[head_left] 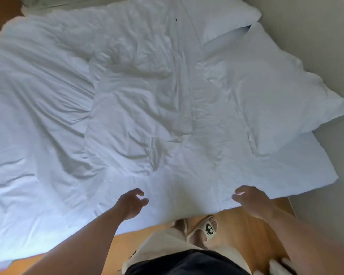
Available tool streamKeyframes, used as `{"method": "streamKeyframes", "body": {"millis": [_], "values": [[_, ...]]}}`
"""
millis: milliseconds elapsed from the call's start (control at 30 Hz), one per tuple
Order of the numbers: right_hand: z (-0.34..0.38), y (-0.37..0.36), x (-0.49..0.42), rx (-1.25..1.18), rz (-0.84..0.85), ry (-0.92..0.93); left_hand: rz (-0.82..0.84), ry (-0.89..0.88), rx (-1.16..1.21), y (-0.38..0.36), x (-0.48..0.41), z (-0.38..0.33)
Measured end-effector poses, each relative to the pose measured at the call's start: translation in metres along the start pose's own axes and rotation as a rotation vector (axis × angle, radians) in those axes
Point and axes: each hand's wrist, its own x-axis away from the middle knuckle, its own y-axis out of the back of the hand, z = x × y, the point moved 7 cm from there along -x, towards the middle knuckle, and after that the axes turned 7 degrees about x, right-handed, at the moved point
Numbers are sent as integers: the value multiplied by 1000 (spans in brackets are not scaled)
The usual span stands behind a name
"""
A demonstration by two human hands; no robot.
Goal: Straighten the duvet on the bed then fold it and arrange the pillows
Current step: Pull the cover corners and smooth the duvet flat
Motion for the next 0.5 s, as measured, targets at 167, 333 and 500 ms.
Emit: {"method": "streamKeyframes", "body": {"millis": [167,333,500], "values": [[97,25,-77,156,6,150,-38,-24,-90,28,-82,-15],[183,-28,-171,378,-2,371,-239,-73,-421,47,-179,-11],[271,-113,-241,599,29,729,-441,-196,-860,61,-257,14]]}}
